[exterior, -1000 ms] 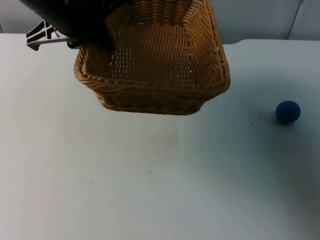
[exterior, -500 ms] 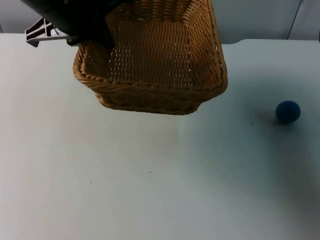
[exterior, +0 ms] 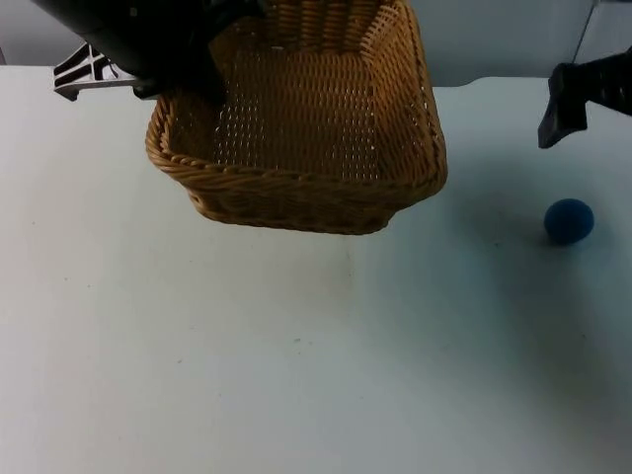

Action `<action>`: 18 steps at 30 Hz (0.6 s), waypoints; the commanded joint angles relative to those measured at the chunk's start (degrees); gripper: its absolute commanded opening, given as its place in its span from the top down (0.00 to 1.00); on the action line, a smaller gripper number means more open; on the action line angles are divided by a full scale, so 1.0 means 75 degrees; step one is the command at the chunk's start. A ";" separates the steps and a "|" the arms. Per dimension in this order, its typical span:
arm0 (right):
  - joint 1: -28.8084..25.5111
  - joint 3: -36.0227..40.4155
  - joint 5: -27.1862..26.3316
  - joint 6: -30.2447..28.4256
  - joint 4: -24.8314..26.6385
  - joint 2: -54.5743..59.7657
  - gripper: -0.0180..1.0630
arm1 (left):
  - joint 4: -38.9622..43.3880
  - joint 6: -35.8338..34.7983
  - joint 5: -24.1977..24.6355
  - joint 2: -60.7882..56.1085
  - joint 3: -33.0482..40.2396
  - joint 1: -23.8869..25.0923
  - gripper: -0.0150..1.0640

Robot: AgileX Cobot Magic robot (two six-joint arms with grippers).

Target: Pick up the basket with the left hand and place the ball into the basket with the right hand.

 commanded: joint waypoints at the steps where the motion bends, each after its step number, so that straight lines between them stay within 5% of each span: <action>1: 0.0062 -0.0083 0.0064 -0.0022 0.0084 0.0132 0.05 | -0.0113 0.0013 -0.0180 -0.0058 -0.0004 -0.0039 0.99; 18: 0.0062 -0.0083 -0.0007 -0.0223 0.0084 0.1022 0.05 | -0.0113 0.0010 -0.0180 -0.0012 -0.0004 -0.0039 0.99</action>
